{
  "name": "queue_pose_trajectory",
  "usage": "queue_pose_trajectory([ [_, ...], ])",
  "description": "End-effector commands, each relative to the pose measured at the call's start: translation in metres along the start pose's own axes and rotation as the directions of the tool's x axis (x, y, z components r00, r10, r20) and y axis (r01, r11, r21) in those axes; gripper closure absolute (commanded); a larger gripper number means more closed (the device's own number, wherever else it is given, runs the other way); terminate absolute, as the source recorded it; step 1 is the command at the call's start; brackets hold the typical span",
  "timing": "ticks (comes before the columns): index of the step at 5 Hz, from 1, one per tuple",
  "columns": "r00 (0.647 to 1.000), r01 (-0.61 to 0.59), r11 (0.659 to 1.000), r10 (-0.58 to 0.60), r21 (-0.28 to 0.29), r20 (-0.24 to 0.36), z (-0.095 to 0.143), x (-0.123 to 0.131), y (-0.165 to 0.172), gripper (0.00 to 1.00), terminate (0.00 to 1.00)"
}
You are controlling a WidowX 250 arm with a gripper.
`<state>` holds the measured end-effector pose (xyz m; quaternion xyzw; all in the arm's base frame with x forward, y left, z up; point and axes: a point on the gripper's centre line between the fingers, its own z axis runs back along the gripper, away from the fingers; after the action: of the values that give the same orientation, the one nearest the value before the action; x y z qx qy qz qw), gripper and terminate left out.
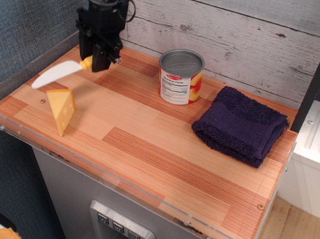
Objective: Place the knife in front of the purple towel
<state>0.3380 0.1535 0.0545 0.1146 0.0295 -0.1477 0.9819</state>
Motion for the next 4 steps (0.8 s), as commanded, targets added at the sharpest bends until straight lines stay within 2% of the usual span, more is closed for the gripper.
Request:
queue_pose_trajectory([
  [1, 0.998, 0.036, 0.993, -0.042, 0.115, 0.05, 0.06, 0.0, -0.013, 1.0, 0.0],
  [2, 0.998, -0.044, 0.995, 0.038, 0.088, 0.058, 0.072, -0.002, -0.033, 1.0, 0.0],
  [3, 0.97, -0.239, 0.969, 0.241, -0.06, 0.022, 0.08, -0.013, -0.056, 1.0, 0.0],
  [4, 0.93, -0.367, 0.925, 0.369, -0.102, -0.004, 0.083, -0.021, -0.078, 1.0, 0.0],
])
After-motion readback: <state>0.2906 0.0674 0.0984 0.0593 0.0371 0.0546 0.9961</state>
